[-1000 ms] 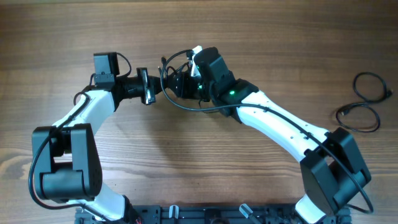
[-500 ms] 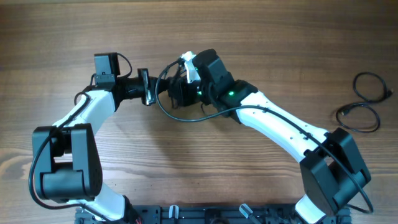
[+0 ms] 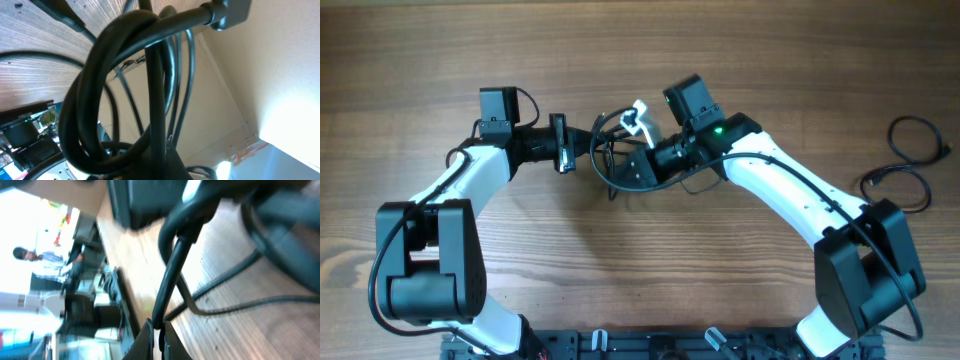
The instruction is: Untangle cables
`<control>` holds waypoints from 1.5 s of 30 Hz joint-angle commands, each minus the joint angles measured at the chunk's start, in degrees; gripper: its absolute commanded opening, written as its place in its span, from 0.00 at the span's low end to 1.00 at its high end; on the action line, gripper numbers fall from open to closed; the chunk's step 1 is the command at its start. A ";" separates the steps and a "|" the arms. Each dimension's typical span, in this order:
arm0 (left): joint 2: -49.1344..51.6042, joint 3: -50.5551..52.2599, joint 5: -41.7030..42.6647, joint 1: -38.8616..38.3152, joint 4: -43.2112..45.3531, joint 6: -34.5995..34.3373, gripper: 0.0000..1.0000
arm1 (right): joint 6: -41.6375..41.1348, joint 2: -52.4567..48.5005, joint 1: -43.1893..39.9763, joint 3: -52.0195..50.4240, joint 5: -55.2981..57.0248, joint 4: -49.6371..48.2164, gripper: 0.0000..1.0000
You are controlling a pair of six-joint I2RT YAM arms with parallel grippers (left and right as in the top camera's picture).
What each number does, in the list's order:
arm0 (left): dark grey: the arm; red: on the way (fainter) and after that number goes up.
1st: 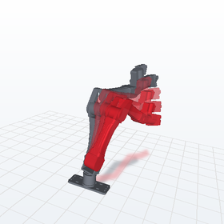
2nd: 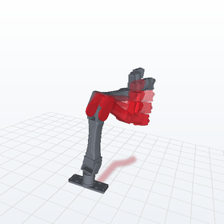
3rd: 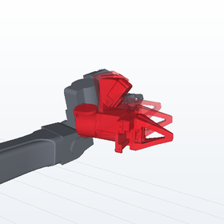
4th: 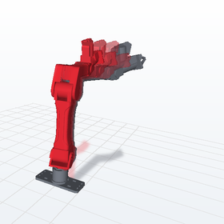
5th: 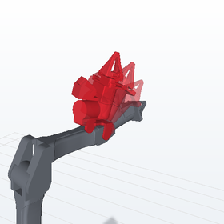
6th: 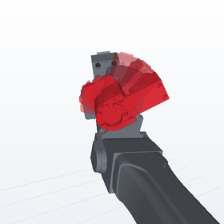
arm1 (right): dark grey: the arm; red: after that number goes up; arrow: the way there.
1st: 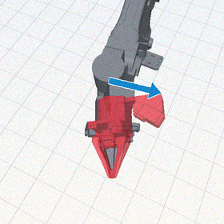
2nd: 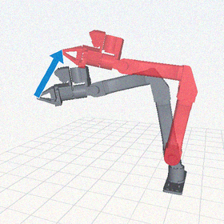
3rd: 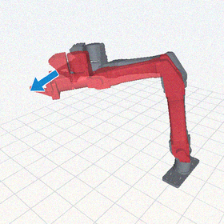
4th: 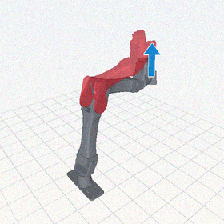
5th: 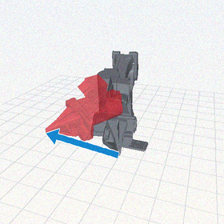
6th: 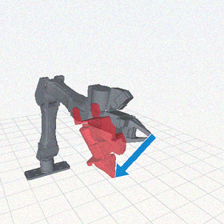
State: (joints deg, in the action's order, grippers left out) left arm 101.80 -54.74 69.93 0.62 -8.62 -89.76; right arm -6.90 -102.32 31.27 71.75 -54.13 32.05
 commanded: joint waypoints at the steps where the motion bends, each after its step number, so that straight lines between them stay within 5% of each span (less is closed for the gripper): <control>1: -0.44 -0.33 -1.25 0.42 0.74 0.90 0.04 | 14.58 -1.05 0.15 -0.13 -6.38 8.11 0.04; 5: -0.44 -0.33 -4.87 0.52 0.74 1.07 0.04 | 22.10 -1.03 -2.80 -0.13 -5.49 16.68 0.04; 10: -0.44 -0.33 -4.94 0.50 0.74 1.09 0.04 | 7.17 -1.05 -6.32 -0.13 0.31 12.41 0.04; 14: -0.44 -0.33 -3.13 0.28 0.68 0.76 0.04 | -1.22 -1.07 -3.87 -0.13 0.55 5.20 0.36; 22: -0.44 -0.33 5.57 -0.66 0.74 -5.31 0.04 | -12.55 -1.09 5.03 -0.13 21.38 -3.56 0.40; 33: -0.44 -0.33 9.99 -0.79 0.70 -10.19 0.04 | -13.22 -1.09 8.22 -0.13 35.04 -15.13 0.45; 45: -0.44 -0.33 9.94 -0.72 0.72 -10.19 0.04 | -8.98 4.17 7.23 -0.13 28.63 -14.32 0.52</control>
State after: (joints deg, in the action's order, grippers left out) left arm 101.80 -54.94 76.71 0.36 -7.68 -99.57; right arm -19.46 -102.28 39.07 71.40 -23.59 17.19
